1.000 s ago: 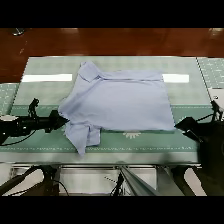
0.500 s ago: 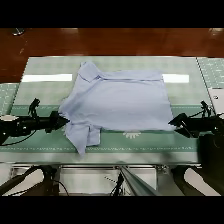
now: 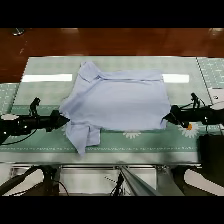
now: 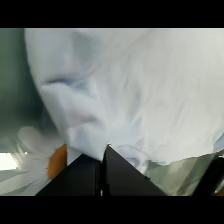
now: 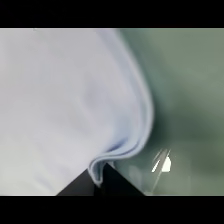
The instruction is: Fold the shirts.
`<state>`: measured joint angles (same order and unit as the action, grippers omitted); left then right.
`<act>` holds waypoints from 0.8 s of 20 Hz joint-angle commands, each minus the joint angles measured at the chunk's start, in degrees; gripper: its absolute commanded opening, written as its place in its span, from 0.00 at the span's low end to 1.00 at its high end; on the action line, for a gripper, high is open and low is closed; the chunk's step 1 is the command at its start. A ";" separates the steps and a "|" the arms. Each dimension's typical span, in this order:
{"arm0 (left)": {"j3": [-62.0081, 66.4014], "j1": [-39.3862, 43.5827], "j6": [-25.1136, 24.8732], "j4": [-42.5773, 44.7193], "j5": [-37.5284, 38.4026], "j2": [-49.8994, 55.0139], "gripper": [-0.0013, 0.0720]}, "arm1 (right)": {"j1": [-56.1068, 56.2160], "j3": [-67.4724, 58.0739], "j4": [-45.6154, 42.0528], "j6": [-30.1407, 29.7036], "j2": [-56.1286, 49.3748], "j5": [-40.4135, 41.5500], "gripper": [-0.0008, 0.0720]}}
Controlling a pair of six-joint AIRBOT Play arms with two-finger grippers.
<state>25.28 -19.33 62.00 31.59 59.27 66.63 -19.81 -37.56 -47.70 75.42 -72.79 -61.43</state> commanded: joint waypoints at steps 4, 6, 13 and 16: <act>22.32 0.07 -2.78 -14.01 7.28 -4.94 0.04 | 3.93 -33.90 -1.51 3.52 1.62 -10.93 0.04; 36.41 0.04 -0.59 -17.92 5.05 -7.69 0.04 | 3.93 -50.01 -2.27 5.49 3.87 -10.91 0.05; 72.15 -1.27 10.71 -0.15 0.33 -16.70 0.04 | 3.91 -72.83 -9.22 5.44 20.94 -13.64 0.05; 77.15 -2.91 14.47 17.25 1.53 -24.04 0.04 | 3.93 -72.83 -14.58 7.17 29.03 -17.84 0.05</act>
<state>95.29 -21.06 72.14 32.93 60.47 48.14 -15.92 -107.74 -56.75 81.08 -51.11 -76.07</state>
